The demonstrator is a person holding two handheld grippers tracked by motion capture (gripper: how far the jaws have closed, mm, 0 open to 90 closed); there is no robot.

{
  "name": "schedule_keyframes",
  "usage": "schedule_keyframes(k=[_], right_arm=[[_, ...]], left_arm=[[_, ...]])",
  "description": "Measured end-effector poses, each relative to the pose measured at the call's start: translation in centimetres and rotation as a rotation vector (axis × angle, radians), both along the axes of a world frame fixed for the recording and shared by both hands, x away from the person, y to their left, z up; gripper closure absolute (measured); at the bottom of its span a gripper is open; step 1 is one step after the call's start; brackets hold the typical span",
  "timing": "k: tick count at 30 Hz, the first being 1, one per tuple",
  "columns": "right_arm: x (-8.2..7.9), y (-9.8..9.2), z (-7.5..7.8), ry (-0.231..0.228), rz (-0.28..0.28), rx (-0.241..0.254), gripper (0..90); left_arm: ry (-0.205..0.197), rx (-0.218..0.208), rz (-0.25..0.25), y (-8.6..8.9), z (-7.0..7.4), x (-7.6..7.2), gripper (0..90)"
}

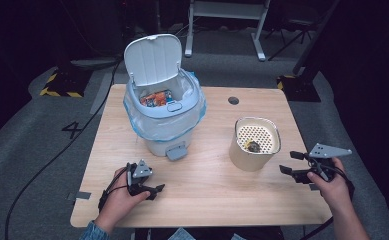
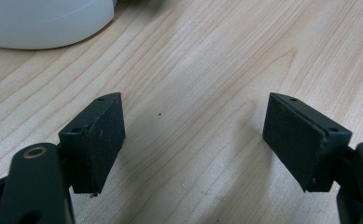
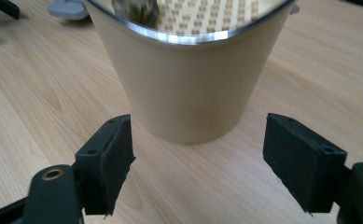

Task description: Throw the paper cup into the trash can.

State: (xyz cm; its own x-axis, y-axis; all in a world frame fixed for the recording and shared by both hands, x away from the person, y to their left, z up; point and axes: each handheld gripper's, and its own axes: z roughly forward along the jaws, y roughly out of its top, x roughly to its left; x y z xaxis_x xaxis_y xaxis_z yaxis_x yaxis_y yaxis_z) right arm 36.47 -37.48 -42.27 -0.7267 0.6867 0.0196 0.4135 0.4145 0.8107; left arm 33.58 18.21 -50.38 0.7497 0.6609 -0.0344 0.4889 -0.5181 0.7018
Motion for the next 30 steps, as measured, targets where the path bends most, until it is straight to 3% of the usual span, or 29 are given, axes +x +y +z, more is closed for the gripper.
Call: schedule_keyframes(k=[4, 6, 12, 21, 30], right_arm=[[-0.3, -0.2, -2.1, 0.023, -0.018, 0.011, 24.9], [-0.4, 0.0, -3.0, 0.046, -0.018, -0.024, 24.5], [-1.1, 0.1, -5.1, 0.077, -0.037, -0.038, 23.0], [-1.2, 0.5, -7.8, 0.057, -0.061, -0.096, 19.5], [-1.1, 0.9, -8.2, 0.066, -0.084, -0.103, 14.9]], left_arm=[[-0.002, 0.002, 0.002, 0.0, 0.0, 0.0, 21.6], [-0.002, 0.007, 0.003, 0.0, 0.0, -0.1, 21.6], [-0.007, 0.008, 0.002, 0.1, 0.0, -0.1, 23.3], [0.028, -0.026, 0.008, 0.5, 0.4, 0.2, 29.3], [0.035, -0.06, 0.004, 0.9, 1.3, 0.7, 32.7]])
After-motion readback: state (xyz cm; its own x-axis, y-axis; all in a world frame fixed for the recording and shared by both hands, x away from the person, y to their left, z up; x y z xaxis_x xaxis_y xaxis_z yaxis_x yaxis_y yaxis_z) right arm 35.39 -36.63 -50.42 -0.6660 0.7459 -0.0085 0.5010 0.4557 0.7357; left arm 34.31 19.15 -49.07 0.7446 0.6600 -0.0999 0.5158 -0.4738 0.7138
